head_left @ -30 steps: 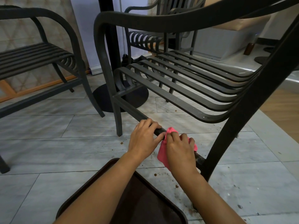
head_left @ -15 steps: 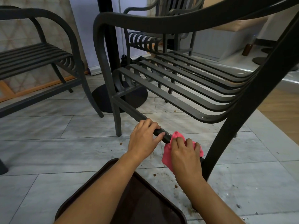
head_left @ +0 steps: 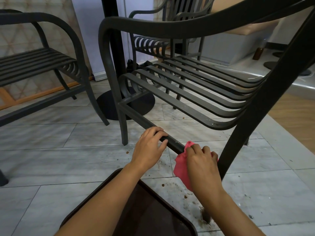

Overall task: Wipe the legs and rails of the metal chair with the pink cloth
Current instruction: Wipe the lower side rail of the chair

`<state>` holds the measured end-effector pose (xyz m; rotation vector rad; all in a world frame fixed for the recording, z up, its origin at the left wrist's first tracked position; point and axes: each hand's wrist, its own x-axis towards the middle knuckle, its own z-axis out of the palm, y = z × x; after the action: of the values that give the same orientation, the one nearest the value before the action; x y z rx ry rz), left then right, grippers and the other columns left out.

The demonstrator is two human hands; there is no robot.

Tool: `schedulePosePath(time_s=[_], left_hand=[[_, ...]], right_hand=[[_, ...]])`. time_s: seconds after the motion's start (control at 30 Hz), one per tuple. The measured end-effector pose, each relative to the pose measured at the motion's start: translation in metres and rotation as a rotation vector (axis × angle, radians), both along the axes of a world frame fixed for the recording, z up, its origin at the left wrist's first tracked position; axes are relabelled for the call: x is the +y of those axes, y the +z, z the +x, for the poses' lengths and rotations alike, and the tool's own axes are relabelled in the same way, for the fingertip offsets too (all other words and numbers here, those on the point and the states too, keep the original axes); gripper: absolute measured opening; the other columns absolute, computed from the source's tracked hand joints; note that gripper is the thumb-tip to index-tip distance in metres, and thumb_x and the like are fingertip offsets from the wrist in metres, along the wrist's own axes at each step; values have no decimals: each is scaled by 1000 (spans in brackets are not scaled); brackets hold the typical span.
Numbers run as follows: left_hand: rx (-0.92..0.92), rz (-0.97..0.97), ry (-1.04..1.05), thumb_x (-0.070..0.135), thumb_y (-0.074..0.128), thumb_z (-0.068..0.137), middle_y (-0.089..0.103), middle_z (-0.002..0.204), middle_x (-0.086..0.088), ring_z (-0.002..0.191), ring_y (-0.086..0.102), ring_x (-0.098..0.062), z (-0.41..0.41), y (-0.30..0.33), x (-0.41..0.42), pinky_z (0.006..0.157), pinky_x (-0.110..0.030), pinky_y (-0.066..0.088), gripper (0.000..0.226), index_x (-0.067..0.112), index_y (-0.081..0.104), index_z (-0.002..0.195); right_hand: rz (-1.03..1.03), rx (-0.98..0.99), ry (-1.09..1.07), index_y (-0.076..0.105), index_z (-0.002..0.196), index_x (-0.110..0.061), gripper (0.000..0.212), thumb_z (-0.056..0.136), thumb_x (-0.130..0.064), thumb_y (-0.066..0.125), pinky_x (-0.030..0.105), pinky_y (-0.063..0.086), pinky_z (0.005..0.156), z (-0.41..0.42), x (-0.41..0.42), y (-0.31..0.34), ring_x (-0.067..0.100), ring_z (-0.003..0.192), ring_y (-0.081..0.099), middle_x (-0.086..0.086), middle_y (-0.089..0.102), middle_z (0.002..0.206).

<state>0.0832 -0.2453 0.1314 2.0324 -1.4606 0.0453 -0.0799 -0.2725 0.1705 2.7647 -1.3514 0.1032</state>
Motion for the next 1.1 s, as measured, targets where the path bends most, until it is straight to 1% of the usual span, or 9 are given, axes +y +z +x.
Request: schedulePosePath(time_s=[0.13,0.27,0.43,0.53,0.67,0.8,0.9,1.0,1.1], left_hand=[[-27,-11,3,30,53,93,49,128,8,124,40,-8,4,-4,6,100,-27,39,30,25,58,121],[-40,-10,2,30,55,92,52,126,7,122,43,-9,7,-4,5,100,-28,41,30,24,59,120],[-28,-34,6,26,55,91,55,117,9,114,46,-7,9,-3,4,93,-22,40,25,26,61,116],[-39,-32,3,22,55,91,55,118,8,115,46,-8,9,-5,4,94,-22,40,27,26,61,117],[-49,-20,2,20,55,91,54,121,7,118,45,-9,9,-5,6,96,-23,39,29,24,61,120],[-53,-12,15,21,55,92,54,122,9,118,44,-7,8,-5,6,93,-18,36,31,25,59,122],[-50,-3,17,22,54,93,52,123,9,120,42,-7,8,-6,6,94,-20,38,32,25,58,124],[-39,-6,-1,22,53,92,52,124,7,123,41,-8,7,-7,6,98,-28,41,32,24,57,124],[-16,-7,-2,25,52,93,50,125,5,125,40,-10,4,-6,6,101,-31,41,32,22,56,124]], right_hand=[[-15,-28,103,31,135,-11,72,77,-22,72,43,32,98,6,-4,12,27,117,40,6,39,136],[1,-40,133,34,133,-9,66,79,-21,69,44,33,98,28,-8,21,29,117,40,9,41,134],[6,-64,158,43,125,-5,40,88,-17,52,44,36,90,50,-10,15,32,111,44,11,49,125],[-108,-80,110,59,108,-1,37,75,-16,68,47,44,76,53,-9,7,35,95,55,15,62,104],[-80,16,118,45,126,-2,46,84,-13,60,49,38,92,47,-10,-5,34,112,46,15,52,122],[-171,0,36,66,90,-1,42,53,-9,83,46,50,66,39,-6,-13,32,74,60,14,64,80],[-197,-16,22,66,84,0,43,45,-7,85,48,50,62,30,-6,-19,34,68,59,16,63,75],[-193,33,1,64,97,1,47,55,-9,83,52,49,72,21,-3,-19,35,78,59,17,63,86],[-190,132,32,40,130,1,59,80,-16,66,55,28,104,11,3,-17,37,114,47,21,51,124]])
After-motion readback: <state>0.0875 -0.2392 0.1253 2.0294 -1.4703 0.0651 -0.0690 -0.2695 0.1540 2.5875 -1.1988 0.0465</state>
